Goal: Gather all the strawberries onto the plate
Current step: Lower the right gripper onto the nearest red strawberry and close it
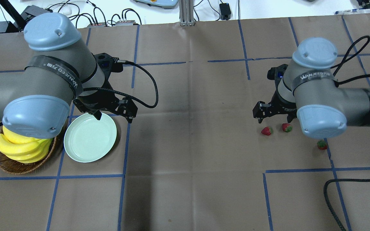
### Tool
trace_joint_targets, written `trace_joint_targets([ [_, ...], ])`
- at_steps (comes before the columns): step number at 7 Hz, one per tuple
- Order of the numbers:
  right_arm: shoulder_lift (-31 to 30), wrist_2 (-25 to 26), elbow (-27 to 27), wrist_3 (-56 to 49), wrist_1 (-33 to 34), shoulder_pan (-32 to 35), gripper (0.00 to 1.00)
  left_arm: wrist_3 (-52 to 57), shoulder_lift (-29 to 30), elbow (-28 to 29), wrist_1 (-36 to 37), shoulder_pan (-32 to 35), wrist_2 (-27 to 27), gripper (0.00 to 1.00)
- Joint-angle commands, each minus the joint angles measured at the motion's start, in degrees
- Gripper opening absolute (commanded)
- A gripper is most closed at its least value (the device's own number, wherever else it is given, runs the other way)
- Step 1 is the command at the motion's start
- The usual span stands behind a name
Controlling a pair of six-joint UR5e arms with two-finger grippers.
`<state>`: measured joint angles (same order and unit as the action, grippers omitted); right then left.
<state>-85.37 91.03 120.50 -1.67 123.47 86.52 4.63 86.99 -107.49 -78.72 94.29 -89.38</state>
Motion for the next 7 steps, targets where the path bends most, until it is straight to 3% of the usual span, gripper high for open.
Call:
trace_joint_targets([
  [1,6.24,-0.15,3.24,0.09,10.17,-0.04,1.00,0.11,-0.16,0.09,-0.03,-0.07,0.09,1.00],
  [3,10.83,-0.24,3.16,0.00,15.39,-0.04,1.00,0.20,-0.68,-0.26,0.06,-0.07,0.09,1.00],
  [7,10.67,0.02,3.16,-0.09,12.76,-0.12,0.95,0.29,-0.17,0.17,-0.03,-0.07,0.00,1.00],
])
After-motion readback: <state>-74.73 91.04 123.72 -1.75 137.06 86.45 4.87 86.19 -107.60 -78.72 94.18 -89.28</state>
